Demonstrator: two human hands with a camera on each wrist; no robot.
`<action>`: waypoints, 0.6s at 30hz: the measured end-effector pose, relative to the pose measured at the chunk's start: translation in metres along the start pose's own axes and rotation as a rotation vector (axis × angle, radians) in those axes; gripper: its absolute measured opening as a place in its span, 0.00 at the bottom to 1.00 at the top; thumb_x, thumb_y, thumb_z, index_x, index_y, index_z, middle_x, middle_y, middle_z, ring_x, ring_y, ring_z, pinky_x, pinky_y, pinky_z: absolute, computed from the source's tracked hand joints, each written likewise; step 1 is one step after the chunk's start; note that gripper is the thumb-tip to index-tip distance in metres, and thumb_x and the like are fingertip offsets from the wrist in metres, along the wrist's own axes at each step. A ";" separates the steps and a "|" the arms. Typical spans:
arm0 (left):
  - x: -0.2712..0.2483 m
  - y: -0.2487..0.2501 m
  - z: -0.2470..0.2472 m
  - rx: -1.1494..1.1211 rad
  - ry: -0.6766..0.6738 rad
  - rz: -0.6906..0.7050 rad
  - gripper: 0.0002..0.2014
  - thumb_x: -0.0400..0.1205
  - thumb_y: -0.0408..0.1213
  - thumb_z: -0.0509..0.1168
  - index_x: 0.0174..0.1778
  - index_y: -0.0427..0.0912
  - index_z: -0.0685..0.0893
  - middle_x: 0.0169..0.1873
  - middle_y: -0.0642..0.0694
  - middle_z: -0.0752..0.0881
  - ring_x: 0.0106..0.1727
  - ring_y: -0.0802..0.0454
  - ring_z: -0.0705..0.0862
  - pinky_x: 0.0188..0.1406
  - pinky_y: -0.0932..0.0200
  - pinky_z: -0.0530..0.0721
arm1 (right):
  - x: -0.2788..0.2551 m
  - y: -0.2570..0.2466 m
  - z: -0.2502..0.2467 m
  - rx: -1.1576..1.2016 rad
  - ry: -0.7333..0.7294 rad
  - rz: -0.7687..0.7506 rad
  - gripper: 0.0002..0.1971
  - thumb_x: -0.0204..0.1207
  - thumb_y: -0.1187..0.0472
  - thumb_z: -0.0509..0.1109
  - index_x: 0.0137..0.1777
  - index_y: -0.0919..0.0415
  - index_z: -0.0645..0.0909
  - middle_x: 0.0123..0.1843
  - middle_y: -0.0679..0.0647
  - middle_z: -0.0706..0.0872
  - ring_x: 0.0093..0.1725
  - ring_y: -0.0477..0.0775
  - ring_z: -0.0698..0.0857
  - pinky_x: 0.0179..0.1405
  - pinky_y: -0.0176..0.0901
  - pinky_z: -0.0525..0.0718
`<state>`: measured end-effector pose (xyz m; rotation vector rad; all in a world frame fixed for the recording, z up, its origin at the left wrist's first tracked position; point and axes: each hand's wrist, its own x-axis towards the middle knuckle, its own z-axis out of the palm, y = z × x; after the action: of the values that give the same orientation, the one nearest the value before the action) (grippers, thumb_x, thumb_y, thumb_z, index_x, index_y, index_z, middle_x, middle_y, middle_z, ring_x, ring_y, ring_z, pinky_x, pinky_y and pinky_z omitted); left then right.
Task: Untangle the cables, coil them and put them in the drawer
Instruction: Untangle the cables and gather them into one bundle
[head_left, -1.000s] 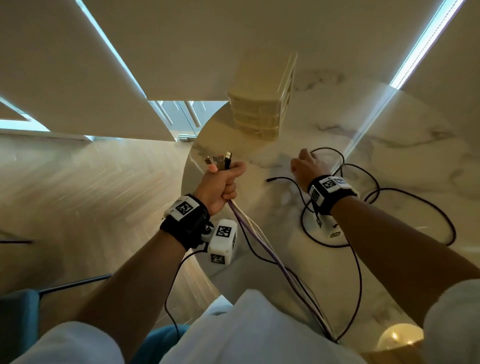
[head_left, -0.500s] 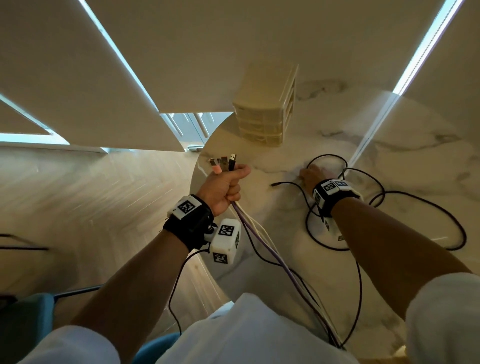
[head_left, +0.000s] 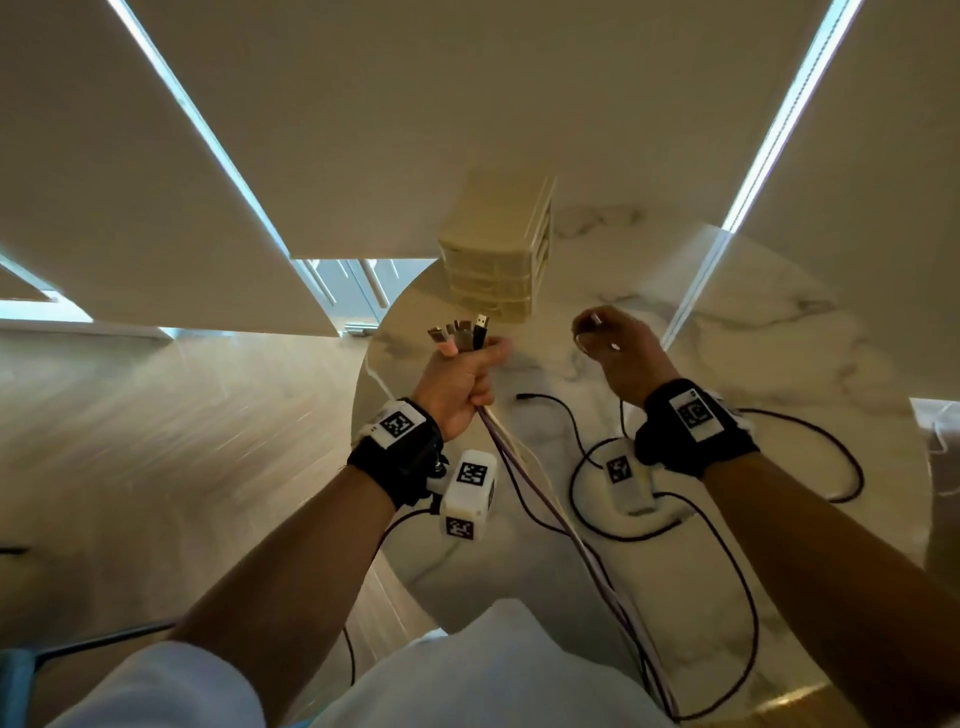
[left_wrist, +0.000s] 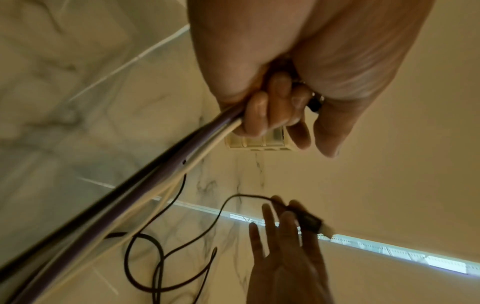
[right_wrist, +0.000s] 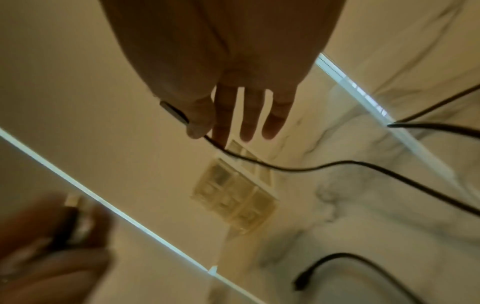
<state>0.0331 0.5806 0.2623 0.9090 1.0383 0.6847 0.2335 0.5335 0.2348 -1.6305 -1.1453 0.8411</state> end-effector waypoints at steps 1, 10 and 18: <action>-0.001 0.000 0.006 0.013 -0.026 0.016 0.06 0.80 0.30 0.67 0.39 0.44 0.81 0.19 0.55 0.67 0.19 0.60 0.60 0.20 0.64 0.58 | -0.010 -0.013 0.000 0.080 -0.048 0.022 0.09 0.81 0.72 0.62 0.53 0.59 0.80 0.48 0.54 0.85 0.47 0.46 0.84 0.55 0.40 0.79; -0.007 0.005 0.039 -0.052 -0.299 0.057 0.07 0.70 0.24 0.63 0.39 0.39 0.79 0.19 0.51 0.67 0.21 0.57 0.64 0.25 0.60 0.64 | -0.067 -0.063 0.004 0.293 -0.154 0.057 0.12 0.84 0.71 0.56 0.63 0.62 0.74 0.39 0.58 0.82 0.39 0.54 0.86 0.46 0.48 0.88; -0.018 0.010 0.053 -0.083 -0.396 0.028 0.07 0.83 0.30 0.57 0.45 0.39 0.81 0.24 0.51 0.76 0.21 0.60 0.72 0.24 0.65 0.73 | -0.070 -0.066 0.007 0.180 -0.003 -0.022 0.07 0.82 0.68 0.62 0.54 0.58 0.68 0.37 0.58 0.86 0.36 0.53 0.86 0.39 0.46 0.85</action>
<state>0.0747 0.5546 0.2909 0.9414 0.6414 0.5380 0.1843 0.4780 0.2961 -1.4668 -1.0565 0.9059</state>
